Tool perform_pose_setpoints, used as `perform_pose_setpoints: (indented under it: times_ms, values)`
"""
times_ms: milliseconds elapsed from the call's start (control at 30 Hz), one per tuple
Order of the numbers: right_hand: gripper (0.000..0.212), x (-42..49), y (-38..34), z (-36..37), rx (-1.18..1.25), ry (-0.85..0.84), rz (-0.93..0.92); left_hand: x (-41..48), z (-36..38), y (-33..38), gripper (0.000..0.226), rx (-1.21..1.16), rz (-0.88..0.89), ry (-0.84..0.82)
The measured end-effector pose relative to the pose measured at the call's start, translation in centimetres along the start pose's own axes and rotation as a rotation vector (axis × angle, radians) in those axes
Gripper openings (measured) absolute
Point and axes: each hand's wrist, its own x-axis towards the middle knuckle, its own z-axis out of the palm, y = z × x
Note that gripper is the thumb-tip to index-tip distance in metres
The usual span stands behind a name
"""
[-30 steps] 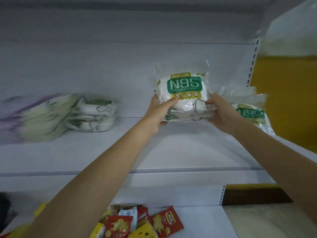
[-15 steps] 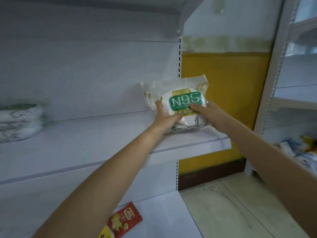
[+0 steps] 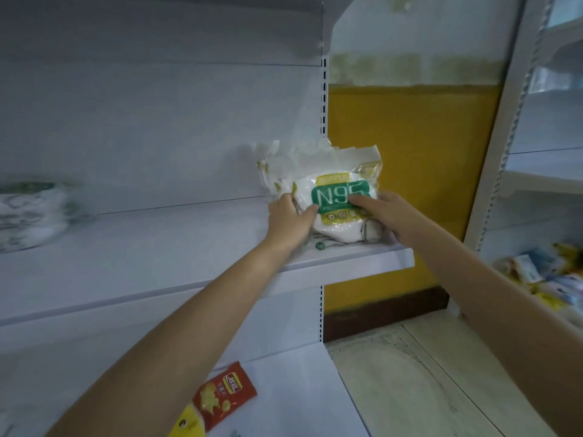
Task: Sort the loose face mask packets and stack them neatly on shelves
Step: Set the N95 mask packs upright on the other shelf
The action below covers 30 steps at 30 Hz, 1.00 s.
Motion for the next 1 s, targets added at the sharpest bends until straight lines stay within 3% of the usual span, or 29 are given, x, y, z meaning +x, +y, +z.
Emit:
perform_pose_setpoints:
  times_ms: [133,200,300,400,500,567,633,800,1000]
  values:
    - [0.036,-0.4,-0.3,-0.1,-0.026,0.003,-0.024,-0.4,0.1,0.0,0.039,0.059,-0.011,0.032]
    - [0.048,-0.5,-0.7,-0.2,-0.163,0.108,-0.081,-0.6,-0.2,0.2,0.036,0.053,0.043,0.089]
    - [0.052,-0.9,-2.5,0.6,-0.254,0.31,-0.26,-0.9,-1.1,1.4,0.038,-0.081,0.237,0.2]
    - [0.05,-1.0,-5.6,2.8,-0.165,0.321,-0.383,0.1,-3.6,2.7,0.034,-0.375,0.282,0.238]
    - [0.075,0.0,-8.7,6.8,-0.121,0.334,-0.467,2.2,-6.8,2.4,0.031,-0.455,0.266,0.344]
    - [0.087,0.9,-9.9,10.2,-0.313,0.403,-0.567,4.0,-9.2,1.2,0.038,-0.437,0.239,0.434]
    - [0.08,1.9,-10.6,13.9,-0.522,0.354,-0.644,6.0,-11.6,-0.7,0.043,-0.418,0.182,0.489]
    - [0.073,5.3,-9.3,21.2,-0.779,0.071,-0.457,10.9,-14.8,-5.7,0.047,-0.279,-0.041,0.493]
    - [0.075,8.4,-7.8,24.1,-0.932,-0.101,-0.22,15.5,-13.3,-7.9,0.044,-0.25,-0.202,0.379]
